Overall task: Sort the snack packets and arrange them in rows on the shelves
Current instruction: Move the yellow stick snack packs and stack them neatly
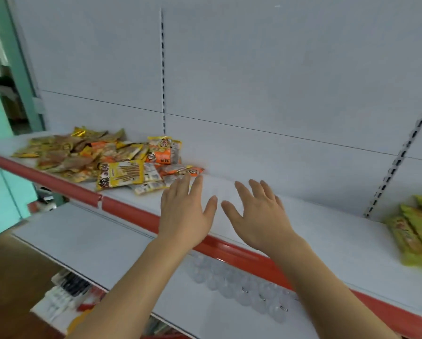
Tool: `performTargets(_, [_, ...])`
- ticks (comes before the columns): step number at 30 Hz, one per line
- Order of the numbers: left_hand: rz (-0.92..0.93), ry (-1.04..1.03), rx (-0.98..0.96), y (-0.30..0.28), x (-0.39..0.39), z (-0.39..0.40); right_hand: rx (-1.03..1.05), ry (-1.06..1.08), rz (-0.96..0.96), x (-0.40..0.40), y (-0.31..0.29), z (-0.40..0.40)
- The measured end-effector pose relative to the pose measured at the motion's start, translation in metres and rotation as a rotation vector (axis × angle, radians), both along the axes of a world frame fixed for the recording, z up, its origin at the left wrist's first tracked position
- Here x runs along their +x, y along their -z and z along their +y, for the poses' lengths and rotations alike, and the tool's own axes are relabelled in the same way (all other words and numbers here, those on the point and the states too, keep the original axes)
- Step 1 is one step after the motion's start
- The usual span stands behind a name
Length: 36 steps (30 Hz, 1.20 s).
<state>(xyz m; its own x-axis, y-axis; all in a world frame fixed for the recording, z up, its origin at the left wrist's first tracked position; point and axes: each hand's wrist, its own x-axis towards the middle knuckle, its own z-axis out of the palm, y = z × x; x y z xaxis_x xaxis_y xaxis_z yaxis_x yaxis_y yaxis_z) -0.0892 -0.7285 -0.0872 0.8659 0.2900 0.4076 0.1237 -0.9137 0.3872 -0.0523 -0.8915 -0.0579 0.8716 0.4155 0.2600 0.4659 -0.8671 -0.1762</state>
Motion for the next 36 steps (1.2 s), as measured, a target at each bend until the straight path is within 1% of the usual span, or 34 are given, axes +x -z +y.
performTargets(6, [0.034, -0.095, 0.018, 0.015, 0.017, 0.087, -0.001, -0.103, -0.004, 0.044, 0.015, 0.091])
performTargets(12, [0.035, -0.157, 0.090, 0.007, 0.047, 0.158, 0.041, -0.183, -0.013, 0.090, 0.015, 0.168])
performTargets(17, [0.046, -0.158, 0.051, 0.013, 0.063, 0.201, 0.021, -0.242, -0.006, 0.106, 0.022, 0.218])
performTargets(22, [0.039, -0.026, 0.001, 0.017, 0.076, 0.250, -0.024, -0.253, -0.015, 0.111, 0.026, 0.261])
performTargets(26, [0.036, 0.082, 0.035, 0.017, 0.087, 0.287, -0.039, -0.204, 0.035, 0.113, 0.034, 0.290])
performTargets(30, [0.068, 0.191, 0.125, 0.018, 0.095, 0.317, -0.053, -0.135, 0.047, 0.111, 0.038, 0.310])
performTargets(33, [0.098, 0.265, 0.119, 0.021, 0.100, 0.328, -0.010, -0.081, 0.052, 0.107, 0.047, 0.318])
performTargets(36, [0.075, 0.340, 0.104, 0.020, 0.103, 0.328, 0.106, -0.061, 0.021, 0.098, 0.053, 0.321])
